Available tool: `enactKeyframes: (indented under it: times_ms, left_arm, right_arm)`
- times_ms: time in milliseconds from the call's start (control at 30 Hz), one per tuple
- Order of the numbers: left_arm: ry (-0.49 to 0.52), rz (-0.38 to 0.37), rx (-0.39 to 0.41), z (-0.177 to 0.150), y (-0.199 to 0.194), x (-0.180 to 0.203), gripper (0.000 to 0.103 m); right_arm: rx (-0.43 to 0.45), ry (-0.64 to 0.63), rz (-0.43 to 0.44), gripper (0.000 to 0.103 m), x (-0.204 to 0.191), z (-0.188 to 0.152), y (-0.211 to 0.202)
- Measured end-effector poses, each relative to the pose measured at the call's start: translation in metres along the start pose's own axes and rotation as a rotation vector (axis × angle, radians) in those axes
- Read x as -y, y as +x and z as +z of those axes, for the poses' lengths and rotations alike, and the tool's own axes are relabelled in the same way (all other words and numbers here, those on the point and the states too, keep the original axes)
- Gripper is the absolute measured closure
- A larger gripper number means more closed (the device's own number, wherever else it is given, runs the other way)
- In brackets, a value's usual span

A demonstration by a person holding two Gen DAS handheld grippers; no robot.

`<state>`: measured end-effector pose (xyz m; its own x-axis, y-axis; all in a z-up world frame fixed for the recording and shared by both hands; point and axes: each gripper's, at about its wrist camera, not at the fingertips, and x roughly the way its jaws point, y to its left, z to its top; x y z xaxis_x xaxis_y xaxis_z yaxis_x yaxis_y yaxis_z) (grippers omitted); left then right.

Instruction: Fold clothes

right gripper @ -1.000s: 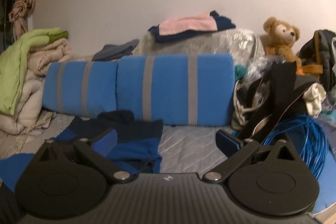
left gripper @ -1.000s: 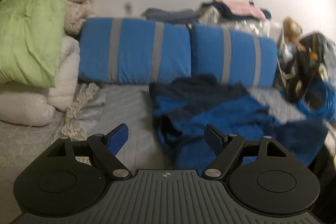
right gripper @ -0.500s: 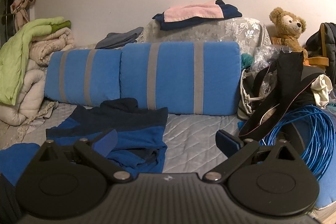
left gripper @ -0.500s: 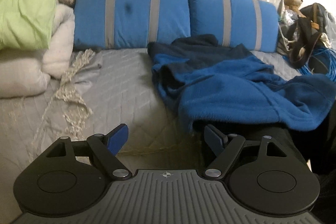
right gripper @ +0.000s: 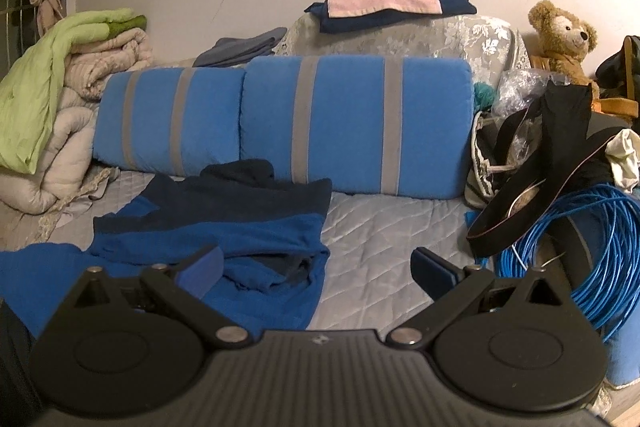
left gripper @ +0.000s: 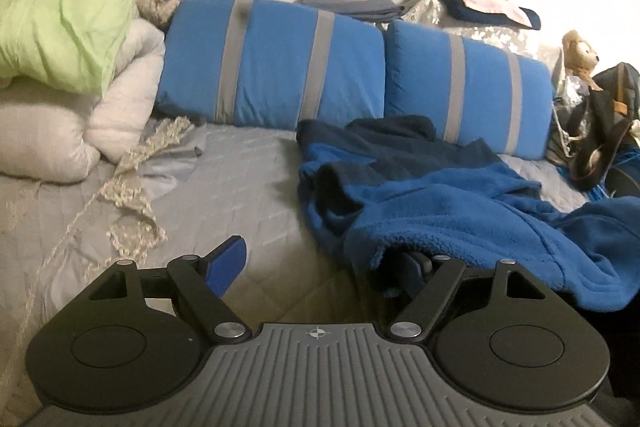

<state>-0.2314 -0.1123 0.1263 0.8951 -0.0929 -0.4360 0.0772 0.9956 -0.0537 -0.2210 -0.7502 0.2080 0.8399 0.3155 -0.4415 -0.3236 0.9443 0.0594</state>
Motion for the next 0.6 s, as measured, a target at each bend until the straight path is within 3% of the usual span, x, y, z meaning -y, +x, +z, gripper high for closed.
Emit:
enactKeyframes:
  times_ms: [133,200,300,467,600]
  left_arm:
    - [-0.006,-0.037,0.017,0.001,-0.002,0.003,0.054]
    - [-0.001,-0.048,0.026,0.002,-0.004,0.005,0.068]
    - [0.017,-0.061,0.041,0.004,-0.007,0.009,0.078]
    - [0.124,-0.024,0.037,0.005,-0.012,0.02,0.078]
    - [0.147,0.001,0.033,0.003,-0.018,0.02,0.078]
  right_arm:
    - [-0.013,-0.008,0.004,0.0,-0.001,-0.007,0.001]
    - [-0.016,-0.007,0.004,0.0,-0.001,-0.009,0.001]
    - [-0.02,-0.004,0.002,0.0,0.001,-0.011,0.001]
    - [-0.025,0.002,0.0,0.0,0.004,-0.015,0.0]
    - [-0.025,0.001,-0.003,0.0,0.005,-0.016,-0.002]
